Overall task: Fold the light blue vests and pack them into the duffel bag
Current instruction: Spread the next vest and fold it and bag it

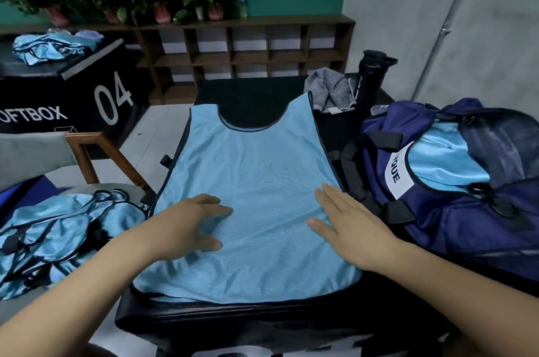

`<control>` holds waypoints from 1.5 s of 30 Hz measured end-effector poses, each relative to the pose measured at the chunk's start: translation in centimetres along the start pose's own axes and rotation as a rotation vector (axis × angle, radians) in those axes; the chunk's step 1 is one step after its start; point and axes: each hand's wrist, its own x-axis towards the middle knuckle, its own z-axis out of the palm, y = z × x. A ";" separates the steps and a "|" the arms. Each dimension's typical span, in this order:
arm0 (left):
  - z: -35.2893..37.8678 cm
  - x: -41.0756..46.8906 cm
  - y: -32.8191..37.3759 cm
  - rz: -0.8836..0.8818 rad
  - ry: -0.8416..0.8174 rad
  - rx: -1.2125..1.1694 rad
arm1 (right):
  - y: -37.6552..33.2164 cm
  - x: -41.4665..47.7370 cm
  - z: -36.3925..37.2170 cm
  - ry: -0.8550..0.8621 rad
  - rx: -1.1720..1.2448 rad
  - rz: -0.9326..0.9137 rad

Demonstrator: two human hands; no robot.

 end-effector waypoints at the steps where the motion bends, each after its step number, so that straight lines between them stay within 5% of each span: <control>1: 0.1 0.0 0.8 0.005 0.015 0.009 | 0.2 -0.4 -0.3 0.053 0.074 -0.015; 8: 3.5 0.0 14.2 0.351 0.341 -0.137 | 0.8 -3.9 -3.4 0.406 0.357 -0.048; 13: 7.2 0.5 21.4 0.495 0.490 0.105 | 1.2 -6.0 -3.4 0.454 0.395 -0.064; 25: 9.3 2.2 22.1 0.396 0.503 0.257 | 1.6 -8.4 -4.3 0.418 0.462 0.002; 31: 7.3 1.5 20.3 0.190 0.494 -0.393 | 1.6 -8.7 -4.5 0.412 0.454 0.020; 38: 5.8 0.5 15.2 -0.101 0.605 -0.556 | 1.5 -9.2 -3.5 0.138 0.238 -0.070; 45: 7.0 0.0 15.6 0.141 0.594 -0.412 | 0.3 -9.2 -1.6 0.093 0.154 -0.333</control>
